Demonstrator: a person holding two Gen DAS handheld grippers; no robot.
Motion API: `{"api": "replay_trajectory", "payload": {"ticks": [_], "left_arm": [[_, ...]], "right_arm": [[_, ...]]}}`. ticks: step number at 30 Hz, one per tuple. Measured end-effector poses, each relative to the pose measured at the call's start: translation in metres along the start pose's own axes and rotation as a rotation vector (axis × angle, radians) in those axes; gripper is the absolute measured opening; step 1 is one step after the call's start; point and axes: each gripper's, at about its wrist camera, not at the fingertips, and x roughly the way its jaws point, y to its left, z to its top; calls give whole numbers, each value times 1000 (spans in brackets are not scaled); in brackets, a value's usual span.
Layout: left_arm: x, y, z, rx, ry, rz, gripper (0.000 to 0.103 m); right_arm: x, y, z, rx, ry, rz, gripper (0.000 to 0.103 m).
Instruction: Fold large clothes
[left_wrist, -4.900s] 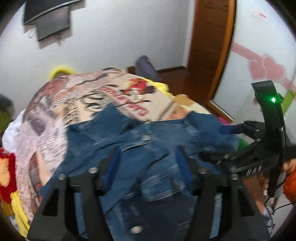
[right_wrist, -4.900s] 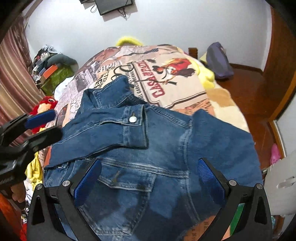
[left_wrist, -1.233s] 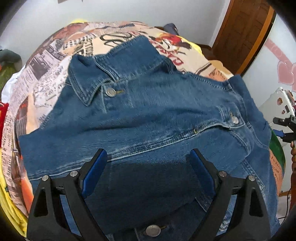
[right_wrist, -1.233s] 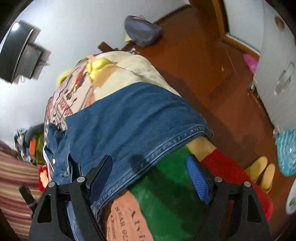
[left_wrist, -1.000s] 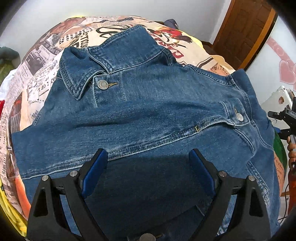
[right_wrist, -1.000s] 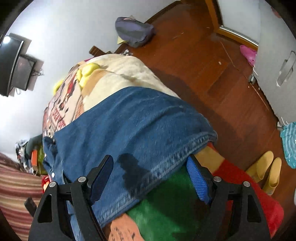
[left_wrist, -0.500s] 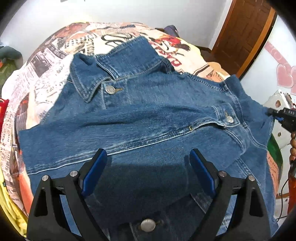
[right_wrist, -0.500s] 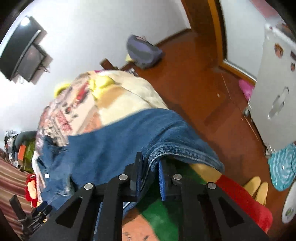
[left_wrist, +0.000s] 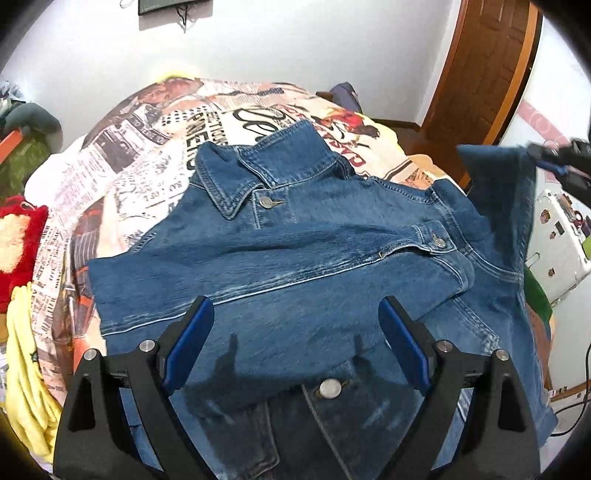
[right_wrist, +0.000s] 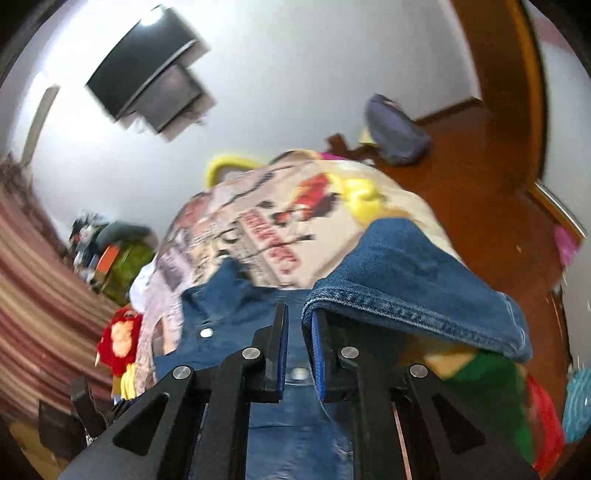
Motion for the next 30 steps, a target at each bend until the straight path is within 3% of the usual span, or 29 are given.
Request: {"api": "replay_trajectory", "payload": {"ticks": [4, 9, 14, 20, 23, 30], "left_arm": [[-18, 10, -7, -13, -29, 1, 91], [-33, 25, -16, -35, -44, 22, 91], [-39, 37, -25, -64, -42, 40, 91], [-41, 45, -32, -84, -31, 51, 91], [-40, 43, -31, -79, -29, 56, 91], [-32, 19, -11, -19, -28, 58, 91]], "right_arm": [[20, 53, -4, -75, 34, 60, 9], [61, 111, -31, -170, 149, 119, 9], [106, 143, -76, -235, 308, 176, 9], [142, 148, -121, -288, 440, 139, 10], [145, 136, -124, -282, 442, 84, 10], [94, 96, -86, -292, 308, 26, 10]]}}
